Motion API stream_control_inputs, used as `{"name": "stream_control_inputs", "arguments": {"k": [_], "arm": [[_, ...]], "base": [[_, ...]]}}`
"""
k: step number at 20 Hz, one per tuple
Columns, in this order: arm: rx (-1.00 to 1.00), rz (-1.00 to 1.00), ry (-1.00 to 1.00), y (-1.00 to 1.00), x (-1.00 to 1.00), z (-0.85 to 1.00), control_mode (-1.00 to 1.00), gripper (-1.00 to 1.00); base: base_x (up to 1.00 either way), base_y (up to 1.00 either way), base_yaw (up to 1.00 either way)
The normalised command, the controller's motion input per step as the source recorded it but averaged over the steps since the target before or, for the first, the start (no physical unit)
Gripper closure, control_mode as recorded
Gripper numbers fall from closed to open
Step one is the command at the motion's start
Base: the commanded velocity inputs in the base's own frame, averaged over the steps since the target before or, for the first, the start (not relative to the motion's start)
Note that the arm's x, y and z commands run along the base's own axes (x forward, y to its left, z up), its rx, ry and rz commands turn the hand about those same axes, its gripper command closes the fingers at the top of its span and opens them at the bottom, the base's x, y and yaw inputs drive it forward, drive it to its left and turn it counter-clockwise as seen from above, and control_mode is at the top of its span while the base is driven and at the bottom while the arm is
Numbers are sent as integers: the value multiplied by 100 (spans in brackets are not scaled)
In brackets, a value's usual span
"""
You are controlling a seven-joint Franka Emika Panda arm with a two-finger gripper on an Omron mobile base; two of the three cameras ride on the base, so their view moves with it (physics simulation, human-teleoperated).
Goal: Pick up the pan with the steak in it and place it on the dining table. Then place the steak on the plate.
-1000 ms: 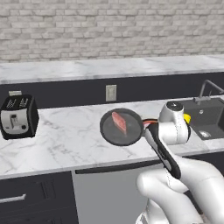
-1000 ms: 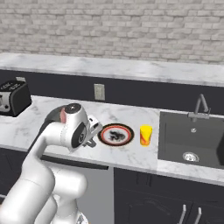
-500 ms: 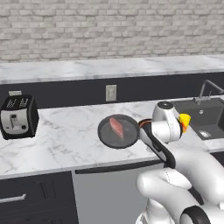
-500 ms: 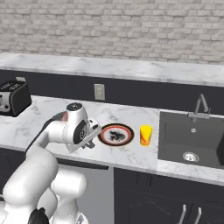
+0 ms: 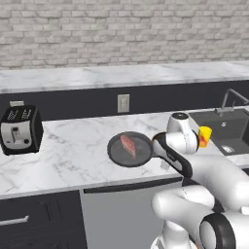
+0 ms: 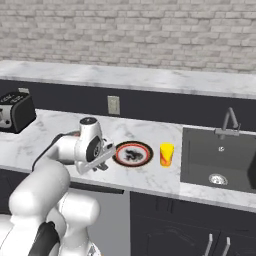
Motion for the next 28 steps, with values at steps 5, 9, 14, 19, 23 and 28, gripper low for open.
{"name": "stream_control_inputs", "arguments": {"k": [5,9,14,19,23,28], "arm": [[6,0,5,0,0,-42,-100,100],[10,0,2,0,19,-31,-100,100],[6,-1,3,0,39,-20,-100,100],[1,-2,4,0,41,-15,-100,100],[0,-5,6,0,37,0,-100,100],[0,-1,3,0,8,0,-100,100]], "base": [[0,0,0],[0,0,0],[0,0,0],[0,0,0],[0,0,0],[0,0,0]]}}
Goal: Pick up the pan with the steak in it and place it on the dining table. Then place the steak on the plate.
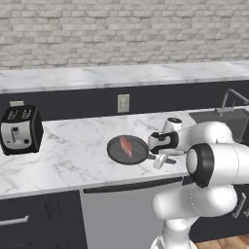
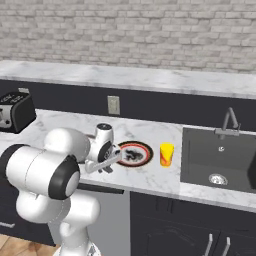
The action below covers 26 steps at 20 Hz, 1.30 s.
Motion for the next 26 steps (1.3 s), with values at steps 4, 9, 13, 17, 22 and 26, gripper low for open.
{"name": "stream_control_inputs", "arguments": {"k": [4,9,13,17,22,26], "arm": [[0,0,0,0,0,-10,-100,100],[0,0,0,0,0,-18,-100,100],[0,0,0,0,0,0,-100,100],[0,0,0,0,0,0,-100,-100],[0,0,0,0,0,1,-100,-100],[2,-1,0,0,-1,16,-100,-100]], "base": [[0,0,0],[0,0,0],[0,0,0],[0,0,0],[0,0,0],[0,0,0]]}}
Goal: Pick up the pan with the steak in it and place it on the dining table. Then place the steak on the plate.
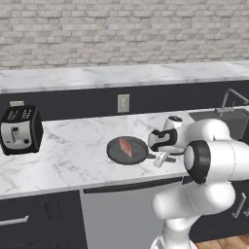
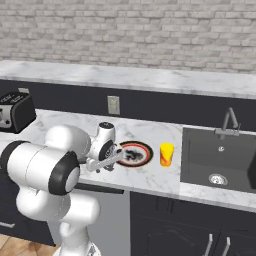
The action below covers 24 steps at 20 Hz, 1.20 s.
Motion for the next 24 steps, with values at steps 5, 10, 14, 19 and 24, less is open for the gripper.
{"name": "stream_control_inputs", "arguments": {"k": [5,10,14,19,24], "arm": [[4,-6,0,0,-14,28,-100,-100],[4,-8,0,0,-16,35,-100,-100],[5,-10,0,3,-2,49,-100,-100],[5,-11,-1,36,-2,46,-100,-100],[2,-15,-6,57,5,35,-100,-100]], "base": [[0,0,0],[0,0,0],[0,0,0],[0,0,0],[0,0,0]]}}
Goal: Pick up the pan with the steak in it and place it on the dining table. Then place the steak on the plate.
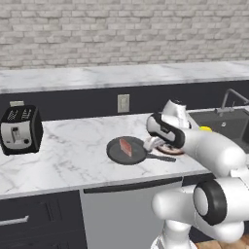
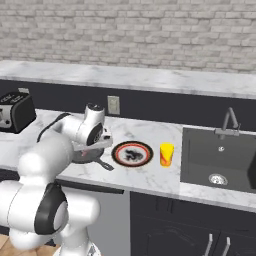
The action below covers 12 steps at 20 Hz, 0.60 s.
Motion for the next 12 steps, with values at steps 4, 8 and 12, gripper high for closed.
{"name": "stream_control_inputs", "arguments": {"k": [4,8,12], "arm": [[0,-18,-6,58,22,8,-100,-100],[1,-17,-4,48,28,0,-100,-100],[2,-20,0,21,63,-7,-100,-100]], "base": [[0,0,0],[0,0,0],[0,0,0]]}}
